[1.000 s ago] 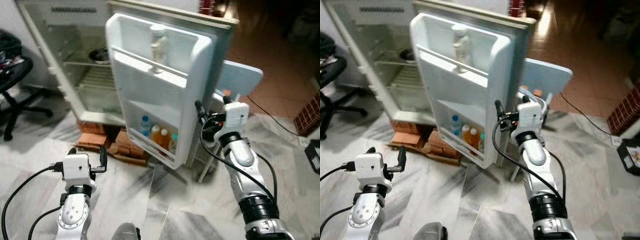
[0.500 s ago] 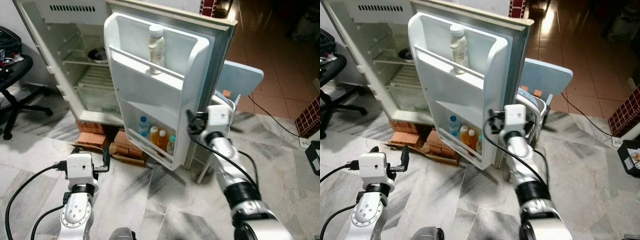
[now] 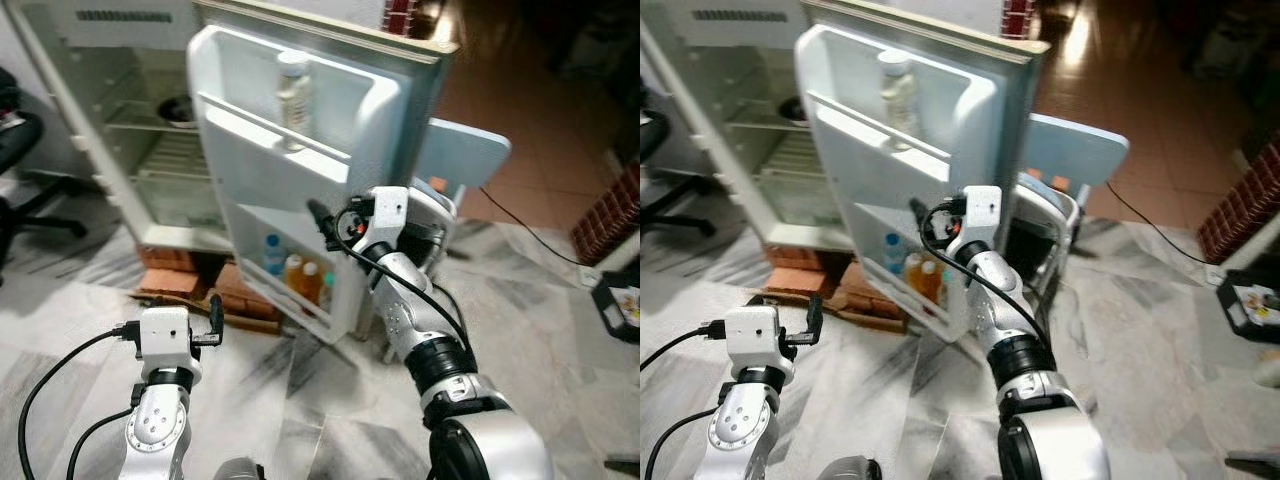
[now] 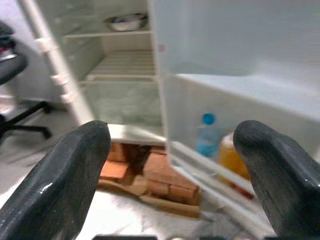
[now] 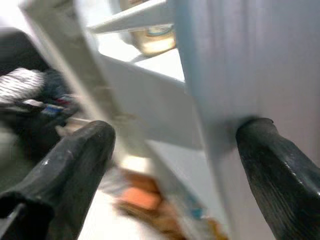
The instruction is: Restocking fridge
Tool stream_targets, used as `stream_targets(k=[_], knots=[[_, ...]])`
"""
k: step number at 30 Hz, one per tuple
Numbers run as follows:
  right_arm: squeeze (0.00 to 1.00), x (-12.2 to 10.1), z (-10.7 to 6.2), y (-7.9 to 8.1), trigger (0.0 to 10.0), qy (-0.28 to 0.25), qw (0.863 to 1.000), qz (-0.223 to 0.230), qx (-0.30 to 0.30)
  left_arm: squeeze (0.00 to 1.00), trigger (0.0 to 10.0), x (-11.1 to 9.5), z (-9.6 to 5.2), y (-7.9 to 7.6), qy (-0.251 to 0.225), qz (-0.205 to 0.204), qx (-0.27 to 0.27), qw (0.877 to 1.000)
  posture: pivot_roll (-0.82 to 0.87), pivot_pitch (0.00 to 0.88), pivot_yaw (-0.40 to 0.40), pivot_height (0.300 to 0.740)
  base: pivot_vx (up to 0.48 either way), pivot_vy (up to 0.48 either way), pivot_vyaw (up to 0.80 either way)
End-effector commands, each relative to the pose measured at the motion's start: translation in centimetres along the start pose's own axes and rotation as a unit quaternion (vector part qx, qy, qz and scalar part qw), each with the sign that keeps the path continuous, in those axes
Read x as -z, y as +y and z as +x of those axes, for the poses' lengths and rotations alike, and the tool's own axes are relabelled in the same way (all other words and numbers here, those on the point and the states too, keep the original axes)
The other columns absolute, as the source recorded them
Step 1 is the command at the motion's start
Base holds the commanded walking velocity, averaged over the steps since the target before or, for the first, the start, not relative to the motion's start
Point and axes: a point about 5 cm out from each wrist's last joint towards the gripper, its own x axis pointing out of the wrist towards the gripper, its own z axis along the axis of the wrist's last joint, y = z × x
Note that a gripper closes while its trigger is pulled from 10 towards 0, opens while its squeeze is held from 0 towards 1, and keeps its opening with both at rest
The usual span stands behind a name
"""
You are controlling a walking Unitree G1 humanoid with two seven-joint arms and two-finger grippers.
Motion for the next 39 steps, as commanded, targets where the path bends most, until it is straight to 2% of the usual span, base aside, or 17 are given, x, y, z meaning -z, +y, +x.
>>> stream_targets(k=[1, 2, 4, 5, 7, 10, 11, 13, 16, 17, 21, 22, 25, 28, 31, 35, 39], knots=[[0.0, -2.5, 0.9, 5.5, 10.0, -0.049, 0.984, 0.014, -0.17, 0.0, 10.0, 0.2, 0.0, 0.1, 0.006, 0.007, 0.002, 1.0, 0.07, 0.03, -0.01, 0.74, 0.0, 0.0, 0.0], [0.0, -2.8, -0.2, 6.8, 10.0, -0.053, 0.968, 0.039, -0.243, 0.0, 10.0, 0.2, -0.1, 0.1, 0.007, 0.007, 0.002, 1.0, 0.07, 0.03, -0.01, 0.74, 0.0, 0.0, 0.0], [0.0, -2.9, -0.6, 7.0, 10.0, -0.053, 0.964, 0.045, -0.258, 0.0, 10.0, 0.2, -0.1, 0.1, 0.007, 0.007, 0.003, 1.0, 0.07, 0.03, -0.01, 0.74, 0.0, 0.0, 0.0], [0.0, -2.7, -1.6, 7.0, 10.0, -0.037, 0.953, 0.052, -0.296, 0.0, 10.0, 0.3, -0.1, 0.1, 0.008, 0.007, 0.003, 1.0, 0.08, 0.031, -0.014, 0.74, 0.0, 0.0, 0.0], [0.0, -2.3, -2.9, 6.4, 10.0, -0.013, 0.943, 0.036, -0.331, 0.0, 10.0, 0.3, -0.2, 0.1, 0.009, 0.007, 0.003, 1.0, 0.07, 0.033, -0.013, 0.74, 0.0, 0.0, 0.0], [0.0, -1.6, -4.5, 4.9, 10.0, 0.026, 0.932, 0.016, -0.361, 0.0, 10.0, 0.4, -0.4, 0.1, 0.011, 0.008, 0.004, 1.0, 0.07, 0.035, -0.012, 0.74, 0.0, 0.0, 0.0], [0.0, -1.0, -6.2, 3.2, 10.0, 0.072, 0.922, -0.003, -0.379, 0.0, 10.0, 0.6, -0.5, 0.1, 0.017, 0.009, 0.008, 1.0, 0.07, 0.037, -0.01, 0.74, 0.0, 0.0, 0.0], [0.0, -0.2, -8.0, 1.6, 10.0, 0.122, 0.908, -0.034, -0.398, 0.0, 10.0, 0.9, -0.7, 0.0, 0.024, 0.01, 0.014, 1.0, 0.07, 0.039, -0.007, 0.74, 0.0, 0.0, 0.0], [0.0, 0.1, -9.3, 0.8, 10.0, 0.153, 0.898, -0.051, -0.41, 0.0, 10.0, 1.0, -0.8, -0.1, 0.028, 0.011, 0.02, 0.999, 0.07, 0.04, -0.005, 0.74, 0.0, 0.0, 0.0], [0.0, 0.7, -10.9, -0.2, 10.0, 0.198, 0.883, -0.072, -0.419, 0.0, 10.0, 1.3, -1.0, -0.3, 0.036, 0.013, 0.032, 0.999, 0.06, 0.041, -0.003, 0.74, 0.0, 0.0, 0.0], [0.0, 1.7, -12.6, -1.8, 10.0, 0.258, 0.866, -0.116, -0.412, 0.0, 10.0, 1.7, -1.4, -0.9, 0.045, 0.02, 0.061, 0.997, 0.06, 0.042, 0.0, 0.74, 0.0, 0.0, 0.0], [0.0, 2.5, -12.8, -3.1, 10.0, 0.285, 0.866, -0.149, -0.383, 0.0, 10.0, 2.1, -1.7, -1.3, 0.054, 0.028, 0.083, 0.995, 0.07, 0.043, 0.001, 0.74, 0.0, 0.0, 0.0], [0.0, 3.3, -12.7, -4.3, 10.0, 0.307, 0.869, -0.187, -0.339, 0.0, 10.0, 2.7, -2.3, -2.0, 0.068, 0.036, 0.117, 0.99, 0.07, 0.045, 0.001, 0.74, 0.0, 0.0, 0.0], [0.0, 3.5, -12.5, -4.8, 10.0, 0.314, 0.873, -0.198, -0.317, 0.0, 10.0, 3.0, -2.6, -2.3, 0.076, 0.039, 0.134, 0.987, 0.07, 0.046, 0.002, 0.74, 0.0, 0.0, 0.0], [0.0, 3.8, -11.6, -5.4, 10.0, 0.306, 0.882, -0.24, -0.268, 0.0, 10.0, 3.5, -3.0, -3.1, 0.088, 0.048, 0.17, 0.98, 0.07, 0.047, 0.002, 0.74, 0.0, 0.0, 0.0], [0.0, 3.9, -10.6, -5.4, 10.0, 0.291, 0.89, -0.255, -0.242, 0.0, 10.0, 3.6, -2.4, -3.3, 0.098, 0.04, 0.2, 0.974, 0.07, 0.046, 0.002, 0.74, 0.0, 0.0, 0.0], [0.0, 3.3, -9.0, -4.9, 10.0, 0.242, 0.908, -0.272, -0.207, 0.0, 10.0, 3.2, -1.0, -3.1, 0.087, 0.063, 0.21, 0.972, 0.06, 0.041, 0.004, 0.74, 0.0, 0.0, 0.0]])
